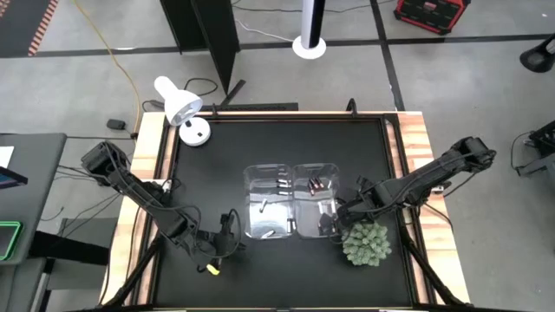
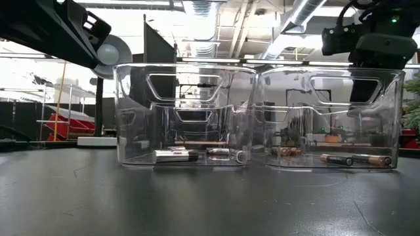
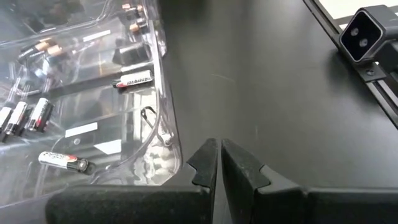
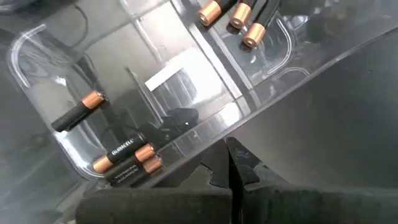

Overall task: Sort batteries
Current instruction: Adjust the two transparent bins to the center of the table, then return to Home Position

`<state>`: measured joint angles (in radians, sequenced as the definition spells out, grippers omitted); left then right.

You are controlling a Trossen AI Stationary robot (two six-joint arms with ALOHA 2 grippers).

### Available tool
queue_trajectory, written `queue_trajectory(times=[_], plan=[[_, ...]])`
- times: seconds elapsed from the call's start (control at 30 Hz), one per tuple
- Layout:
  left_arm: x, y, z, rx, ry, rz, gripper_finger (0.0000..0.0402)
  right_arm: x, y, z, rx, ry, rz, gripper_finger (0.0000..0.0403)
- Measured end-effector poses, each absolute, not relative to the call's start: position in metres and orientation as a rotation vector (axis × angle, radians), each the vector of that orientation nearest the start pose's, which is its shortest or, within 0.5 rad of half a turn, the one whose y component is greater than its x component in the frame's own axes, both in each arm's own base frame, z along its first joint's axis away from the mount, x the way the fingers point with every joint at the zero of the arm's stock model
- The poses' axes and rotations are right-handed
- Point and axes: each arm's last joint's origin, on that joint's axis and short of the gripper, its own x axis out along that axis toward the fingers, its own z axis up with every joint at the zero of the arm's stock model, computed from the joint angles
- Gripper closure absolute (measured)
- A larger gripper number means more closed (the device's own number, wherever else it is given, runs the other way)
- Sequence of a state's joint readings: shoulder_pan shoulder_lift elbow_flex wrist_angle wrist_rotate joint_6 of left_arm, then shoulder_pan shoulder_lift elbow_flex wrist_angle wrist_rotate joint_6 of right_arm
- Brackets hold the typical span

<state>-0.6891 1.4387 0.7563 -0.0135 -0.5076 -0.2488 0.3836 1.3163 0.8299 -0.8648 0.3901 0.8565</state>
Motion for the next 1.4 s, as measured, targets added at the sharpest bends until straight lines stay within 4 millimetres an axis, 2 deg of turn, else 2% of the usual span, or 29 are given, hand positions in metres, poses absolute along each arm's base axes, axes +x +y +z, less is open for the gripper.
queue_trajectory(times=[0.2,0.5,0.73,0.97,1.2,1.4], plan=[[0.228,-0.170,0.198,0.148,0.589,-0.099,0.0381,0.213,0.074,0.203,0.257,1.093,-0.504,0.0403],[0.227,-0.172,0.197,0.142,0.598,-0.101,0.0381,0.228,0.075,0.185,0.242,1.124,-0.518,0.0403],[0.226,-0.171,0.195,0.138,0.614,-0.093,0.0381,0.233,0.074,0.186,0.241,1.095,-0.493,0.0403],[0.225,-0.170,0.197,0.139,0.606,-0.083,0.0381,0.229,0.074,0.188,0.227,1.108,-0.496,0.0403],[0.212,-0.165,0.229,0.145,0.489,-0.090,0.0381,0.213,0.083,0.210,0.180,1.016,-0.438,0.0403],[0.190,-0.147,0.261,0.189,0.406,-0.065,0.0381,0.187,0.095,0.239,0.002,0.857,-0.337,0.0403]])
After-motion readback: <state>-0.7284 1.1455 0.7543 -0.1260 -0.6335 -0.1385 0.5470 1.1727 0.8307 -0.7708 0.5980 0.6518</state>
